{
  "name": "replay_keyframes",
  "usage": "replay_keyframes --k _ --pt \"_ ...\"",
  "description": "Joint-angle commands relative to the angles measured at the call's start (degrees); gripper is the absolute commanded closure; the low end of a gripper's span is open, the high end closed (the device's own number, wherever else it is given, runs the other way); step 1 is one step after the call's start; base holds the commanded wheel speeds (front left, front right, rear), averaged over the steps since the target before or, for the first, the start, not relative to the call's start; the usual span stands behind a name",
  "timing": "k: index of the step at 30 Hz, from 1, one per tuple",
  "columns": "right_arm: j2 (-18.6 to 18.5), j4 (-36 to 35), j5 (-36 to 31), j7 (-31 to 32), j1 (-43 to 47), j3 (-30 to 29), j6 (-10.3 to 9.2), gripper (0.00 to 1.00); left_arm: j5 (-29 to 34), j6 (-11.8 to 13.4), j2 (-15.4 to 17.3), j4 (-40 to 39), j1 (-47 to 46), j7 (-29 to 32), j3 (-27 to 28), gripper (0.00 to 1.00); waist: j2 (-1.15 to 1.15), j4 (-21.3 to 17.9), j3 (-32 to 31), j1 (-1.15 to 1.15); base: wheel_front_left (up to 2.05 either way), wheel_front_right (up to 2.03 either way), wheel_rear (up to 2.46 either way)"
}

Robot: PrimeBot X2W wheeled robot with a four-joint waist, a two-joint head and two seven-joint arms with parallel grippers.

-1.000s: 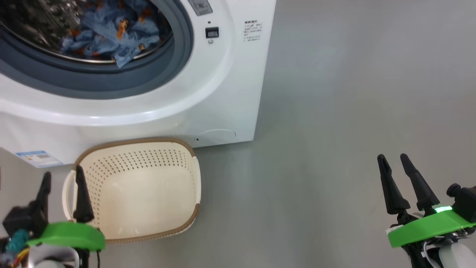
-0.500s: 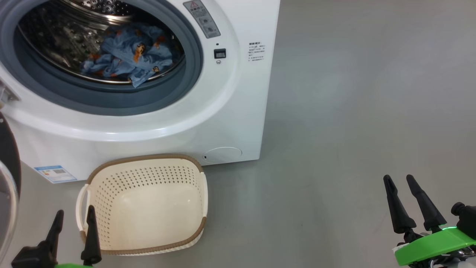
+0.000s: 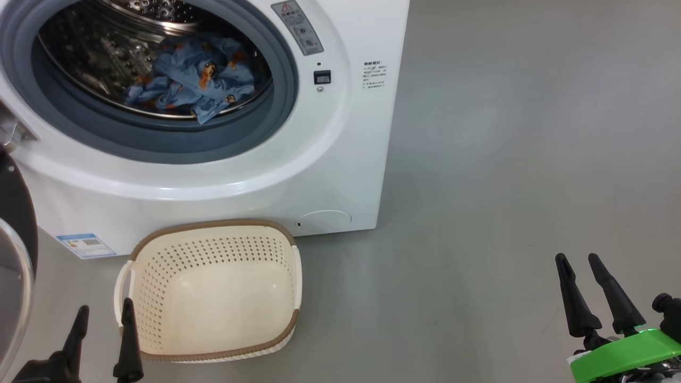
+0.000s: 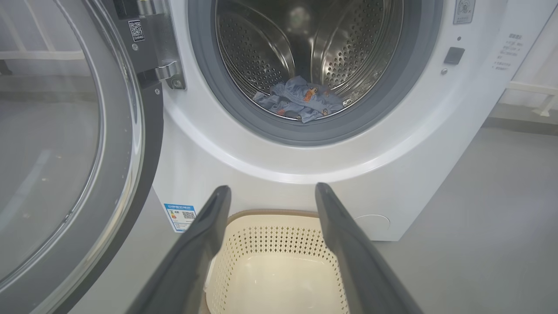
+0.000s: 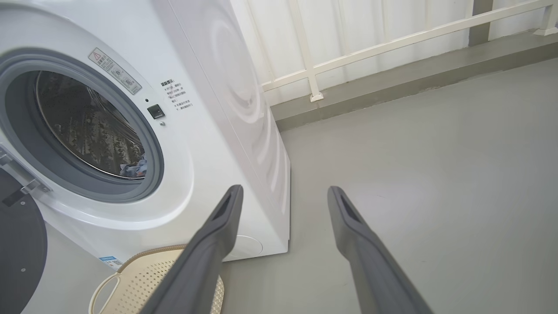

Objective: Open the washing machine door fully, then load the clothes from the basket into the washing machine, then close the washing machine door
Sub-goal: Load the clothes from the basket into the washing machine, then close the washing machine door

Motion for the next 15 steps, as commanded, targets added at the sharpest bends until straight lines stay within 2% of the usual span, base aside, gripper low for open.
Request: replay_keyframes --k 1,15 --pt "-1.0 -1.5 -0.6 -0.3 0.0 0.8 0.09 0.00 -0.7 0.4 0.8 -1.6 -0.9 -0.4 1.7 0.00 0.00 0.0 0.2 0.00 0.00 0.00 0.00" --pt "-0.7 -1.7 -0.8 -0.3 0.0 0.5 0.09 0.00 -0.7 0.8 0.8 -1.6 -1.4 -0.4 1.8 0.00 0.00 0.4 0.2 0.00 -0.08 0.08 0.00"
